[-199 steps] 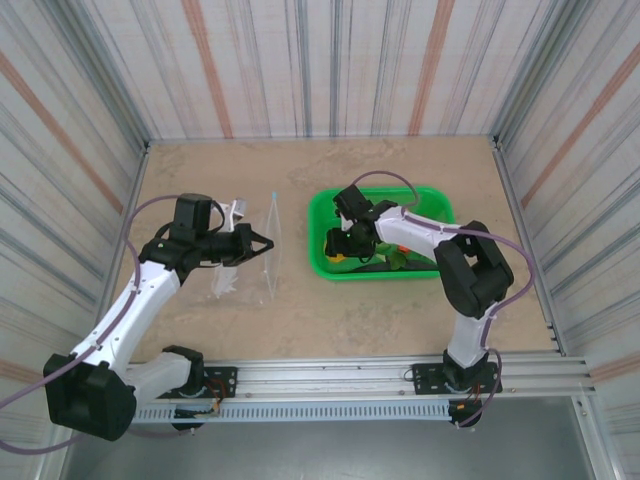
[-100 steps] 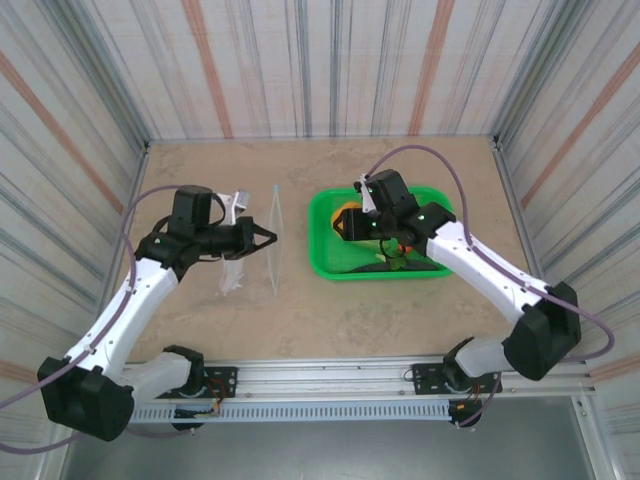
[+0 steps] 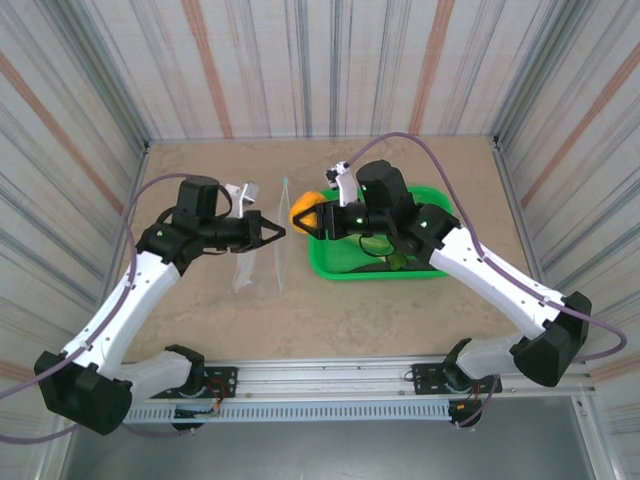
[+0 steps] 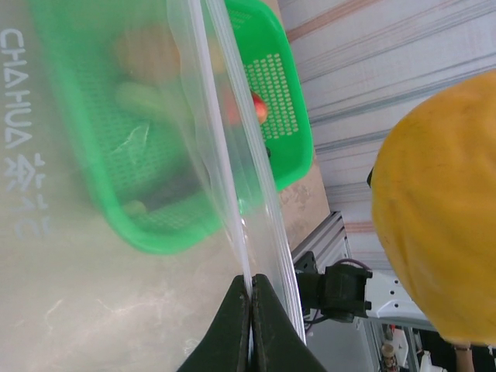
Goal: Place the food in the zip-top bag and seal the zipper
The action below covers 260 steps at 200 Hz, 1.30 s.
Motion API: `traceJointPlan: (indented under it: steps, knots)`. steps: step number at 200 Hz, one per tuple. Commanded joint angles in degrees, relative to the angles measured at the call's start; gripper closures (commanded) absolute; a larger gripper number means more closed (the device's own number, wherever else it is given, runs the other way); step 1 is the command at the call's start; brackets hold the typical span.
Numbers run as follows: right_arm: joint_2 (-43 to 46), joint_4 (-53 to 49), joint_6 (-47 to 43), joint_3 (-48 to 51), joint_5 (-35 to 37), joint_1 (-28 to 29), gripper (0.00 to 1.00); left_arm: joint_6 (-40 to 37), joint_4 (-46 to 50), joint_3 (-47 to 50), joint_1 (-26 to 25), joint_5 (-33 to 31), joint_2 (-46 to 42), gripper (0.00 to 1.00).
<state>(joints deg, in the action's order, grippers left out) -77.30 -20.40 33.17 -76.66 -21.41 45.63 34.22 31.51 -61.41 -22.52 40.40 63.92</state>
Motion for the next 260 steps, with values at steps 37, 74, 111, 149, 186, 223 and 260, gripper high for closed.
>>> traceJointPlan:
  steps: [37, 74, 111, 149, 186, 223, 260]
  knots:
    - [-5.8, 10.8, 12.2, -0.4, -6.5, 0.9, 0.39, -1.4, -0.3, -1.5, -2.8, -2.6, 0.1, 1.0]
    - [-6.5, 15.0, 16.3, 4.0, -6.1, 0.9, 0.4, -1.5, -0.4, -2.0, -2.7, -4.8, -2.3, 1.0]
    - [-5.3, 11.2, 13.8, 7.1, -1.7, 1.1, 0.4, -1.7, 0.0, -3.0, -2.3, -5.0, -3.2, 1.0]
    - [-4.7, 2.3, 8.0, 6.8, 6.1, 2.0, 0.4, -2.0, 0.5, -4.0, -2.3, -5.0, -3.5, 1.0]
    - [-6.5, -2.8, 4.4, 6.0, 9.4, 3.7, 0.38, -2.0, 0.6, -4.9, -2.2, -5.3, -3.7, 1.0]
    - [-11.8, -15.0, -2.4, -1.7, 18.9, 8.0, 0.38, -2.1, 0.6, -6.2, -2.2, -5.2, -3.7, 1.0]
    - [-13.9, -17.7, -5.2, -6.6, 20.7, 10.0, 0.32, -2.3, -0.1, -6.2, -2.2, -4.9, -2.7, 1.0]
